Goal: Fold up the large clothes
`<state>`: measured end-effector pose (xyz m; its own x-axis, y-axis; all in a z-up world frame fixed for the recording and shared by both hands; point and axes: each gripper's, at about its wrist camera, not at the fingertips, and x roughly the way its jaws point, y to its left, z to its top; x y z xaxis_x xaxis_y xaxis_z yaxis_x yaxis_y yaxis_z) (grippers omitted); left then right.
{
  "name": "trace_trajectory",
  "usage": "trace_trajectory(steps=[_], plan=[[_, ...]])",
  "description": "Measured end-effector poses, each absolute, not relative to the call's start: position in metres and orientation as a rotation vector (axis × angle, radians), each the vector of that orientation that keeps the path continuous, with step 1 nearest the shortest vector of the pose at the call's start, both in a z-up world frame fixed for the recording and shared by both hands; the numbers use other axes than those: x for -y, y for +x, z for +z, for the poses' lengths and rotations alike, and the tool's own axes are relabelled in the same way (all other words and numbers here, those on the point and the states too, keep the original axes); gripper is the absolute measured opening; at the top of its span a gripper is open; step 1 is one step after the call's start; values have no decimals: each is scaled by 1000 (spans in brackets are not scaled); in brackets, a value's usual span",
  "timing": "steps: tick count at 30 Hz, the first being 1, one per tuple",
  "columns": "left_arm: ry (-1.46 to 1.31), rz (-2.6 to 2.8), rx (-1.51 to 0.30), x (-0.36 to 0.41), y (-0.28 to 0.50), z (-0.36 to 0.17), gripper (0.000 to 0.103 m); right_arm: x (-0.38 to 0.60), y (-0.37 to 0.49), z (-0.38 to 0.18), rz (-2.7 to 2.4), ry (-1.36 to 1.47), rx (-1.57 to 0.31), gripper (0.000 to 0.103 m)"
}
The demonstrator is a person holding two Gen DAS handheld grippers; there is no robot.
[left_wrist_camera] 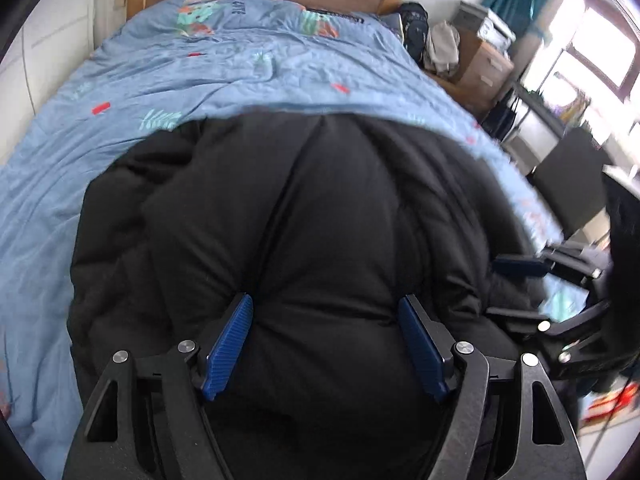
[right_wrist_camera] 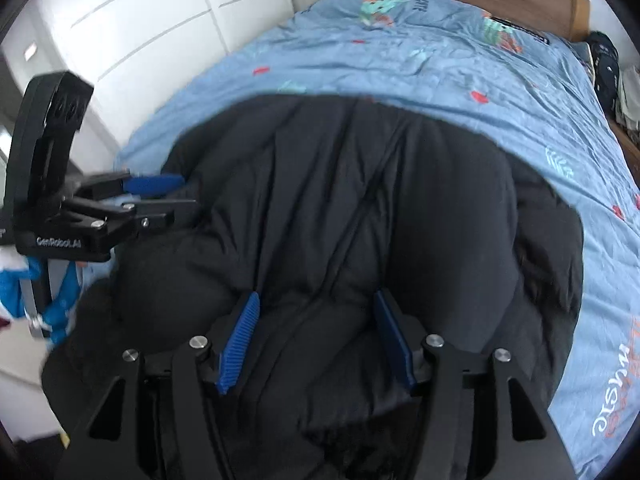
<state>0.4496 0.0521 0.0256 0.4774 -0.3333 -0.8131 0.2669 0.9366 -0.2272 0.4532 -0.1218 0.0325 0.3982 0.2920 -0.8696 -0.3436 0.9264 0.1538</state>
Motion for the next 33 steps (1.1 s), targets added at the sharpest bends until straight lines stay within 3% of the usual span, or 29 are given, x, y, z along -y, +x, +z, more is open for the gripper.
trace_trajectory(steps=[3, 8, 13, 19, 26, 33], plan=[[26, -353, -987, -39, 439, 4, 77, 123, 442, 12, 403, -114, -1091, 61], [-46, -345, -976, -48, 436, -39, 79, 131, 440, -18, 396, -103, -1101, 61], [-28, -327, -974, -47, 433, -46, 80, 131, 438, -39, 382, -114, -1090, 61], [-32, -317, -1019, -55, 426, -9, 80, 127, 438, -11, 381, -143, -1131, 61], [-16, -340, -886, -63, 433, 46, 81, 137, 443, 58, 407, -145, -1010, 61], [18, -319, -933, -56, 447, 6, 86, 150, 465, 33, 366, -192, -1038, 61]])
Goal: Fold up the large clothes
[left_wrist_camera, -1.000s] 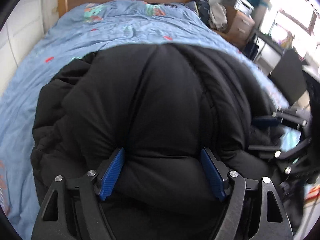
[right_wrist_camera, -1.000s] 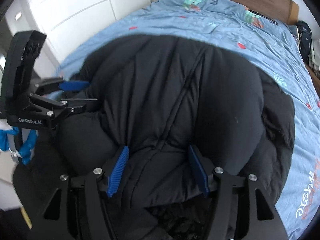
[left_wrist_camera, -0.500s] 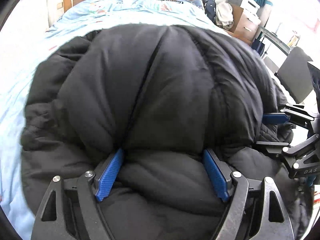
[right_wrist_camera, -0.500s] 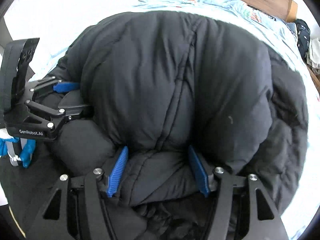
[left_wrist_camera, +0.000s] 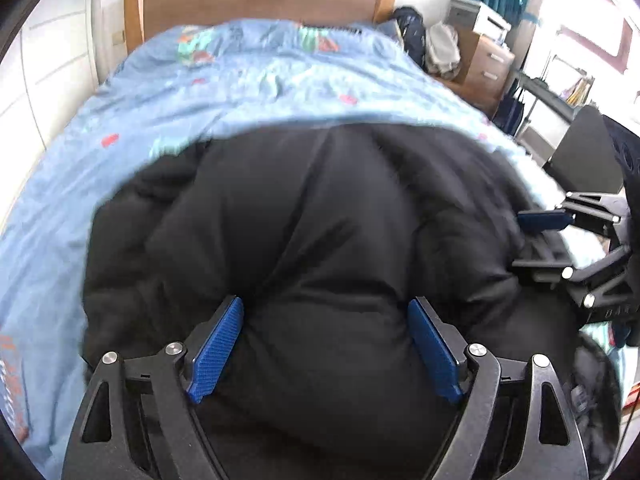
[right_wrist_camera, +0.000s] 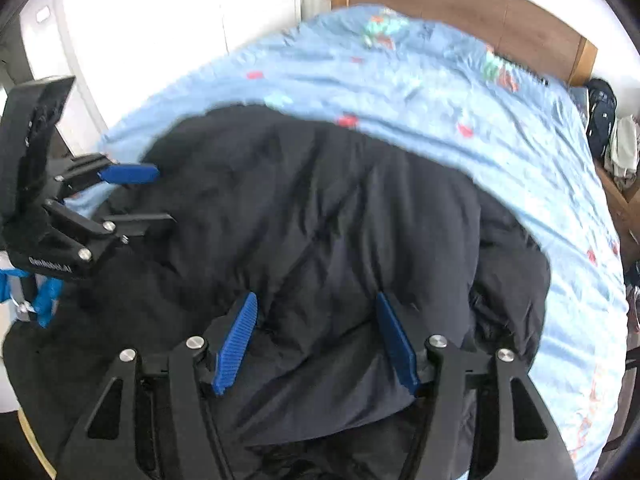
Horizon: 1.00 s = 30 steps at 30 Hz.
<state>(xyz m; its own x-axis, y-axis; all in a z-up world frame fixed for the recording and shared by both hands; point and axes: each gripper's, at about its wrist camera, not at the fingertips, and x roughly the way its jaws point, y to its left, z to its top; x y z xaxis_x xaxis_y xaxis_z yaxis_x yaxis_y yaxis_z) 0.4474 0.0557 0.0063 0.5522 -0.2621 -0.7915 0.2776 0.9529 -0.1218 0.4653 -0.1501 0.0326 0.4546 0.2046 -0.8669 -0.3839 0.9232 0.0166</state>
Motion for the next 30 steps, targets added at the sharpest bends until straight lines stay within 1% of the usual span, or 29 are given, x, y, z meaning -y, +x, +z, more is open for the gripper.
trace_trajectory(steps=[2, 6, 10, 21, 27, 30], plan=[[18, -323, -934, -59, 440, -10, 88, 155, 465, 18, 362, -179, -1061, 62], [-9, -316, -909, -63, 426, -19, 91, 162, 461, 7, 364, -128, -1057, 65], [-1, -319, -858, -58, 423, -24, 93, 162, 452, -4, 362, -131, -1008, 67], [-3, -343, -738, -65, 408, -24, 93, 163, 412, -11, 340, -131, -823, 67], [10, -326, -752, -67, 400, -21, 93, 161, 405, -8, 308, -153, -818, 67], [15, -316, -802, -68, 392, -19, 93, 162, 396, -6, 288, -165, -849, 67]])
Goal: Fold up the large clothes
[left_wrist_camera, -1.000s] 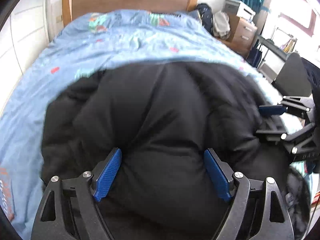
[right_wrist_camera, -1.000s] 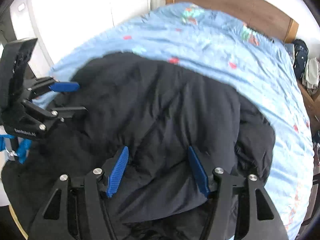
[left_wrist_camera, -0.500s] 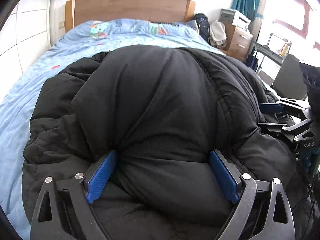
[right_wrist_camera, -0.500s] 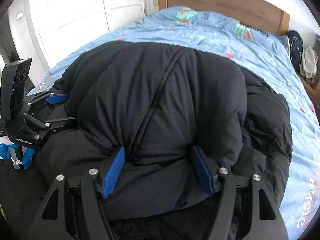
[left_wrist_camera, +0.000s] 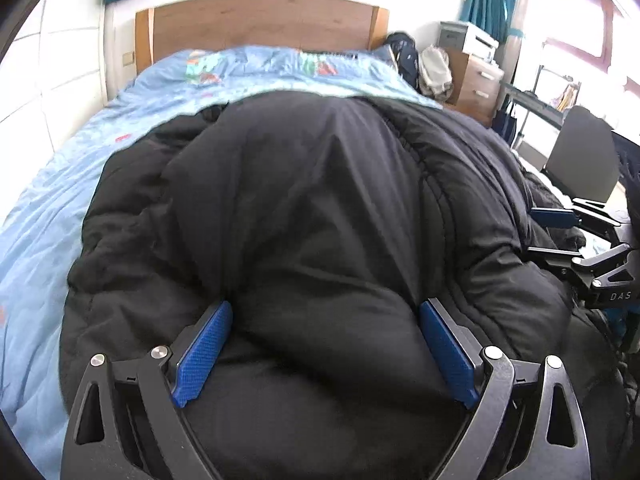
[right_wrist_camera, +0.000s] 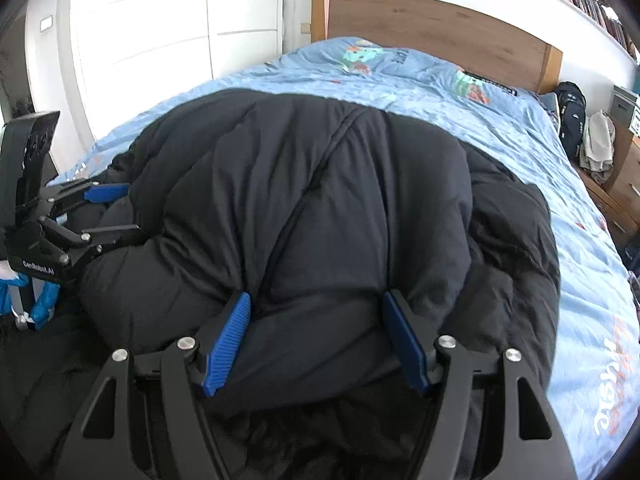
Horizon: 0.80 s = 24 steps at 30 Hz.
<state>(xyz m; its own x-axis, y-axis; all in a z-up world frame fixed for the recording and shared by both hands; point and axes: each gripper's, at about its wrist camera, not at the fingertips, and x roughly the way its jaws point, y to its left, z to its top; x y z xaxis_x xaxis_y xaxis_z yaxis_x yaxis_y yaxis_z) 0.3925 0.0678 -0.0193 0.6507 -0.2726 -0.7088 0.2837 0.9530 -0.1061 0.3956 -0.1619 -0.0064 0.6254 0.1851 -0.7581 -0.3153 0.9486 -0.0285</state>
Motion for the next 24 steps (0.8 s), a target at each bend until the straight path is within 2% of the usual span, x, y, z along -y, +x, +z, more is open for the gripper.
trace_trajectory(steps=[5, 9, 16, 24], plan=[[-26, -325, -912, -72, 386, -13, 93, 165, 384, -5, 244, -147, -923, 67], [-42, -285, -927, -78, 367, 9, 93, 172, 370, 10, 170, -63, -965, 67], [-11, -183, -921, -108, 278, 44, 93, 161, 286, 58, 134, -57, -945, 68], [-6, -88, -822, -126, 171, 90, 93, 166, 179, 94, 72, -6, -919, 68]])
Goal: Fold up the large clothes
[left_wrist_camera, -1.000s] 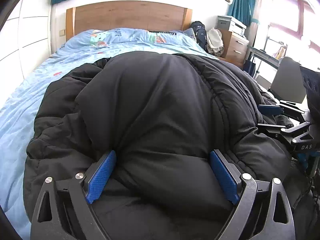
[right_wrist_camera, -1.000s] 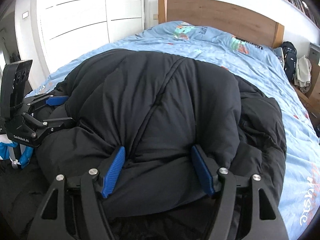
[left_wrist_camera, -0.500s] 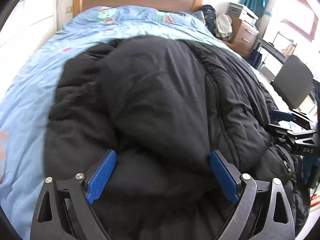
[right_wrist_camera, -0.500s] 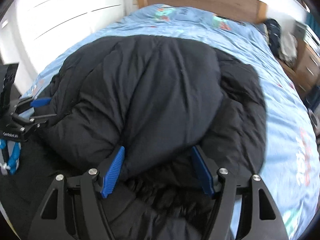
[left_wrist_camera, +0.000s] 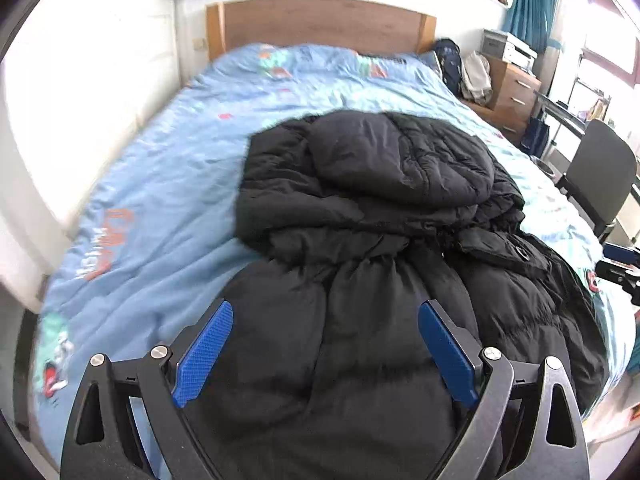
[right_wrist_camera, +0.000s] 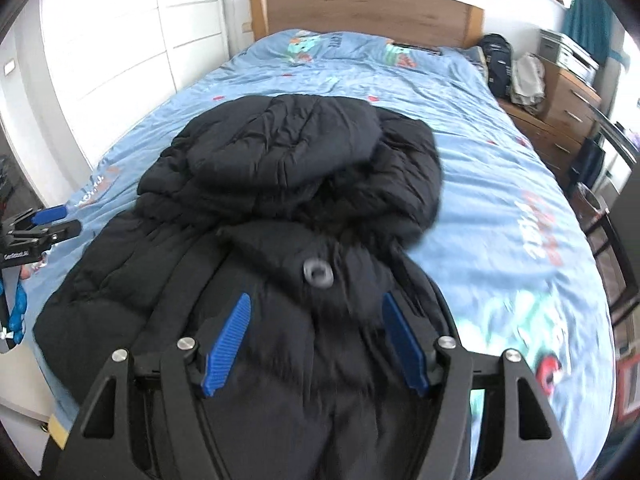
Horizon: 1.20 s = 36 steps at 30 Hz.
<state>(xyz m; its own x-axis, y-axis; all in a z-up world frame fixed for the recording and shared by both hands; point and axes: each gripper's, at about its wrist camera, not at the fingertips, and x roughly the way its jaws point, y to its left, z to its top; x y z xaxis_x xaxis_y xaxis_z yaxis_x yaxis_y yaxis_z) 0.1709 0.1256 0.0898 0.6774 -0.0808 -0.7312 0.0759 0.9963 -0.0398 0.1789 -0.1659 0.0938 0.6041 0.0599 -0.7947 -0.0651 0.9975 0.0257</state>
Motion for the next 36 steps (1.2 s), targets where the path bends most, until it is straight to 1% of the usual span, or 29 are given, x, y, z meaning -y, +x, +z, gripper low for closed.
trace_trajectory(steps=[4, 11, 20, 28, 36], plan=[[29, -35, -751, -124, 126, 112, 94, 178, 129, 105, 28, 26, -897, 69], [85, 16, -620, -114, 67, 148, 96, 200, 74, 112, -45, 61, -884, 72], [123, 25, -536, -109, 30, 171, 97, 218, 32, 130, -101, 90, -851, 74], [123, 45, -530, -112, 24, 169, 99, 237, 17, 137, -131, 124, -834, 78], [111, 67, -609, -124, 42, 140, 99, 270, 19, 111, -179, 205, -874, 80]])
